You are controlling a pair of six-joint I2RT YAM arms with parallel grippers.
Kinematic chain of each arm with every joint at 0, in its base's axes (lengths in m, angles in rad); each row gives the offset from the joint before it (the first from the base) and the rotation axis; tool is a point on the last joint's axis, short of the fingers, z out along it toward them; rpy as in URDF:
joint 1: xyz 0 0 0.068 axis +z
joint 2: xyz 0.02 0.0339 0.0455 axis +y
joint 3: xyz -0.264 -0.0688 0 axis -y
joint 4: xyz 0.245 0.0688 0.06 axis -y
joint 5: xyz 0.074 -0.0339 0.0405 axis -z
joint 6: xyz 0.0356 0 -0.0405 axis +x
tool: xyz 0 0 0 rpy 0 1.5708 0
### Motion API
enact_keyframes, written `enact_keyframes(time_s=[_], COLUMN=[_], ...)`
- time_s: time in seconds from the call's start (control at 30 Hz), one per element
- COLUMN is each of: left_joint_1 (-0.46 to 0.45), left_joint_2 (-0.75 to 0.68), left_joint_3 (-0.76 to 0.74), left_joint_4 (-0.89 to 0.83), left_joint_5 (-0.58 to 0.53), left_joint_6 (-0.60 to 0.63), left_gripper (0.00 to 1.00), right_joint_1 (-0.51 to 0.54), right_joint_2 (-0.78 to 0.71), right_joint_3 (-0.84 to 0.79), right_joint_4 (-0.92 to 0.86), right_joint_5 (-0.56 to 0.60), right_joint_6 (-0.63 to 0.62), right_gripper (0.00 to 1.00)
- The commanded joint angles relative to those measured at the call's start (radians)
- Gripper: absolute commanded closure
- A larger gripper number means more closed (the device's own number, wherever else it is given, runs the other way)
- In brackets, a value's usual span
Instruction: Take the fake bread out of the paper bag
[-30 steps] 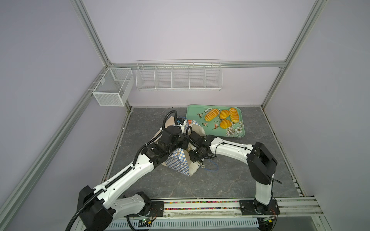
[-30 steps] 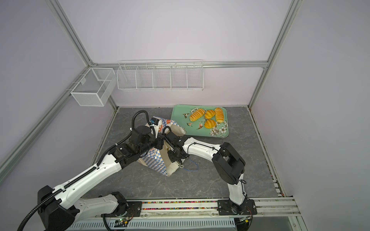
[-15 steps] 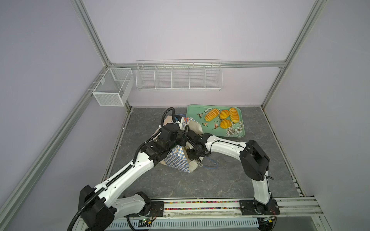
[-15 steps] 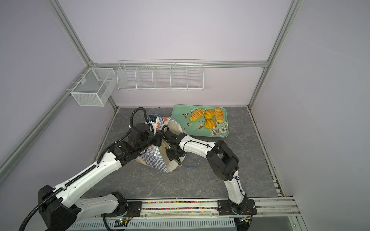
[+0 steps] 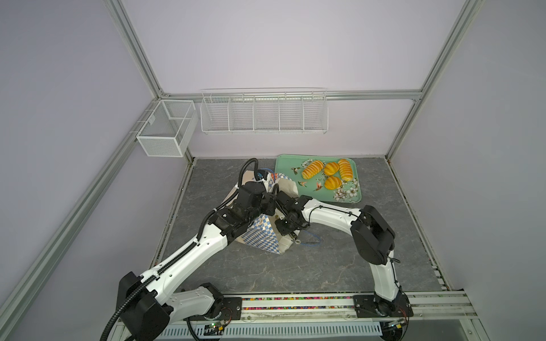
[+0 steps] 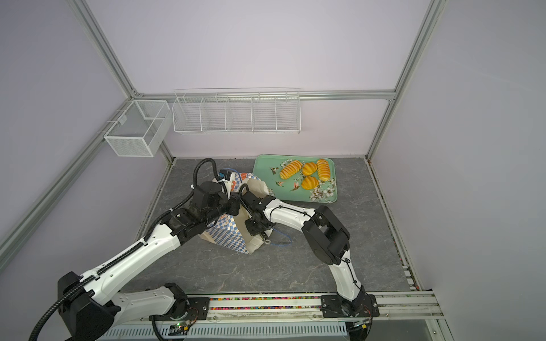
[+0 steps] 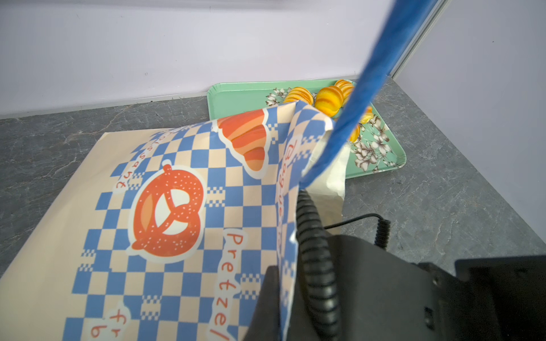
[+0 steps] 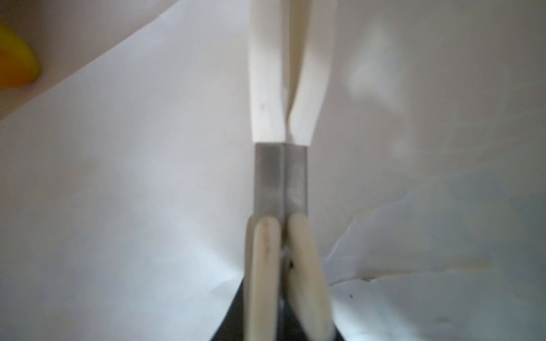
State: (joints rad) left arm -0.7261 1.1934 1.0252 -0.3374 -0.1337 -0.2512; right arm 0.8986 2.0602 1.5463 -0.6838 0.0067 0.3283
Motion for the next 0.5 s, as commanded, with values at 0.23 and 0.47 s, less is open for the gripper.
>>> enact_keyframes(time_s=[0.23,0.47], left_joint_1=[-0.064,-0.062], left_joint_2=[0.009,0.007], left_joint_3=[0.015,0.013], left_joint_4=[0.044,0.042], left_joint_5=[0.184,0.171], left_joint_6=[0.005,0.007], left_gripper=[1.0,1.0], right_joint_1=[0.018,0.018], right_joint_2=[-0.124,-0.198], right_joint_3=[-0.043,-0.107], right_joint_4=[0.006,0.005], right_joint_5=[0.037,0.032], right_joint_6=[-0.023,-0.014], right_gripper=[0.93,0.93])
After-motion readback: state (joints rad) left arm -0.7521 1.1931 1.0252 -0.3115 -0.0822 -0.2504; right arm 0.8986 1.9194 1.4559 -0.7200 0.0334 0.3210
